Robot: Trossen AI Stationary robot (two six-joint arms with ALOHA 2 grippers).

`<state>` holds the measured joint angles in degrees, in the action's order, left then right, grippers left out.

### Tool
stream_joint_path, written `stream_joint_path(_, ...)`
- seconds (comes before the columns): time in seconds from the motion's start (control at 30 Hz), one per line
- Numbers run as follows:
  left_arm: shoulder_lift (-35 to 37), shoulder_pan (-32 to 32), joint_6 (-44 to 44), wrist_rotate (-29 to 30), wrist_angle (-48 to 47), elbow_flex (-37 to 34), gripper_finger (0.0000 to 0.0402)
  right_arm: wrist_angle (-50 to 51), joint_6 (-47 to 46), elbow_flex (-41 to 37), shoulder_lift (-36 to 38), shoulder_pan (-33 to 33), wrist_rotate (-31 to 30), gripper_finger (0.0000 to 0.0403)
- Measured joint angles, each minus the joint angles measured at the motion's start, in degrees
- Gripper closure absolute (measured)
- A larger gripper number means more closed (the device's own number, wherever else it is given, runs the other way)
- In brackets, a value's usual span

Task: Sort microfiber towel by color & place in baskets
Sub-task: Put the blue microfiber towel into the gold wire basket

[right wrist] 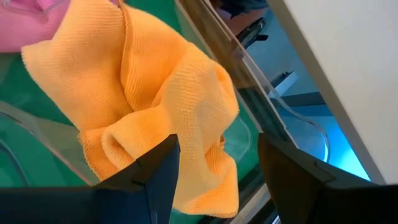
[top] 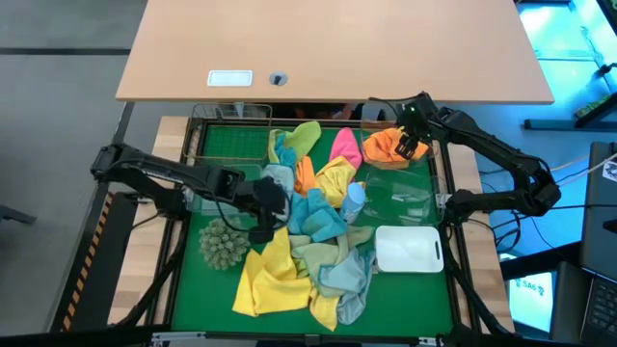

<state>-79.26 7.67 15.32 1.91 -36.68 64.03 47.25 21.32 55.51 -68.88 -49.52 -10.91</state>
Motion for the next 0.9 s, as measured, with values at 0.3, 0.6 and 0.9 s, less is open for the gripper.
stream_joint_path(0.3, -5.5, 0.1, 1.0, 0.2, 0.1, 0.0, 0.0189, 1.1, 0.0, 0.0, 0.0, 0.0, 0.0, 0.0187)
stream_joint_path(0.6, -10.1, 0.0, 1.1, 1.8, 2.7, 0.0, 0.0172, 1.1, 0.0, 0.0, 0.0, 0.0, 0.1, 0.0187)
stream_joint_path(0.9, -12.1, -1.1, 1.0, 2.1, 5.5, 0.0, 0.0220, 1.1, 0.0, 0.0, 0.0, 0.0, 0.1, 0.0187)
